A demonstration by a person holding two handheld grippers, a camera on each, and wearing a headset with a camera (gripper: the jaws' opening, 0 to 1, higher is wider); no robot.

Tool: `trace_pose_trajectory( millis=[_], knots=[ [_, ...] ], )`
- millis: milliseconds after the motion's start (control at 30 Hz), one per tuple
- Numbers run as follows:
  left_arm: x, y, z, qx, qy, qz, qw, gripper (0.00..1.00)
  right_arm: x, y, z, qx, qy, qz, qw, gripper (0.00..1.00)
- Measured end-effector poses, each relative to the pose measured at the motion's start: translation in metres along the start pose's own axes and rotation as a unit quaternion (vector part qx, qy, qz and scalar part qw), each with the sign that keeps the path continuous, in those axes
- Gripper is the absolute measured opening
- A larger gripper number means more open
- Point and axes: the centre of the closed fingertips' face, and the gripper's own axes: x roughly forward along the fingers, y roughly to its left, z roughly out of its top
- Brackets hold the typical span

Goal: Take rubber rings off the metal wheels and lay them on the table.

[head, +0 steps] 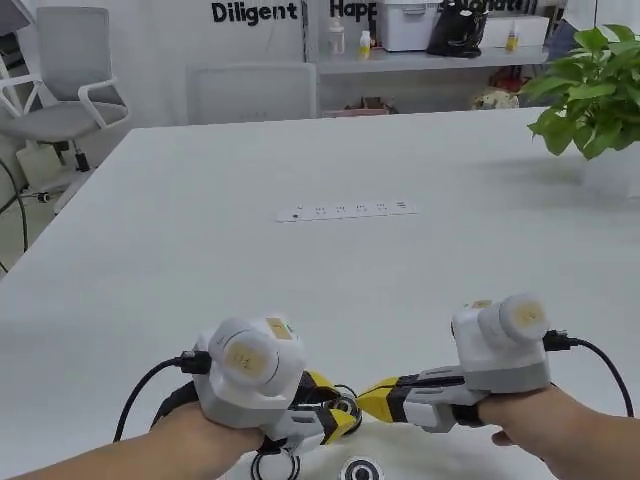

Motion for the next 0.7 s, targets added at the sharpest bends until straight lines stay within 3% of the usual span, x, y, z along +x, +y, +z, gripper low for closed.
trace_pose_trajectory(
  millis=[433,700],
  knots=[
    [-0.036,-0.004,0.01,-0.003,-0.042,-0.009,0.9991,0.28,0.0,0.01,0.007,-0.004,-0.006,0.014,0.9999,0.0],
    [-0.062,-0.002,0.013,-0.011,-0.064,-0.001,0.9979,0.34,-0.001,0.016,0.011,-0.004,-0.011,0.025,0.9996,0.0]
  ],
)
